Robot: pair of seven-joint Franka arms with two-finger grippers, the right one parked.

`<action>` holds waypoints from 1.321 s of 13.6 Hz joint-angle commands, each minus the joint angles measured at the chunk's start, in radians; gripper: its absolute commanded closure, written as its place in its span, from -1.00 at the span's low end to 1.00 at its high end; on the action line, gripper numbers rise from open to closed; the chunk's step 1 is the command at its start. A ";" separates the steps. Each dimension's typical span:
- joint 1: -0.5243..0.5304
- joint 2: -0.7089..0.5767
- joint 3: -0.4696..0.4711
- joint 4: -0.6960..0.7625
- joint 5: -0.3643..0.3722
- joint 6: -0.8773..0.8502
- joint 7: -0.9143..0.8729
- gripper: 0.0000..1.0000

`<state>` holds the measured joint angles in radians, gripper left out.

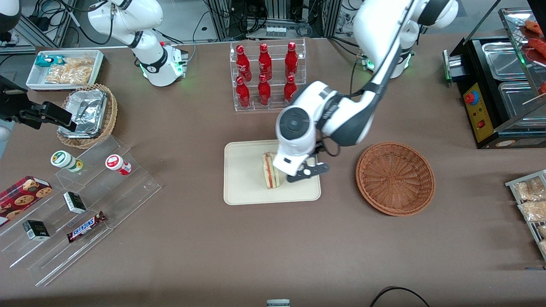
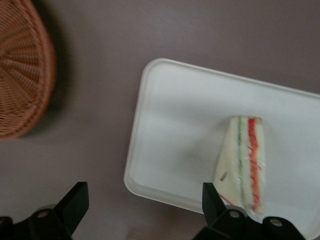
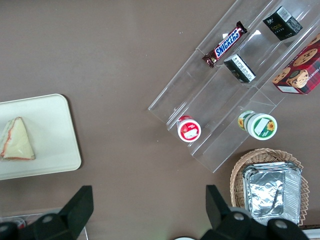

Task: Place sandwich from basket to tray

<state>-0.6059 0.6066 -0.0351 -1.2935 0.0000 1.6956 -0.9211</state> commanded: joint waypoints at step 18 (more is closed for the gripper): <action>0.616 -0.516 -0.093 -0.314 -0.008 -0.243 0.821 -1.00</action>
<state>-0.0595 0.1573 -0.0757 -1.5802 -0.0062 1.4793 -0.1610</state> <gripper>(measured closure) 0.000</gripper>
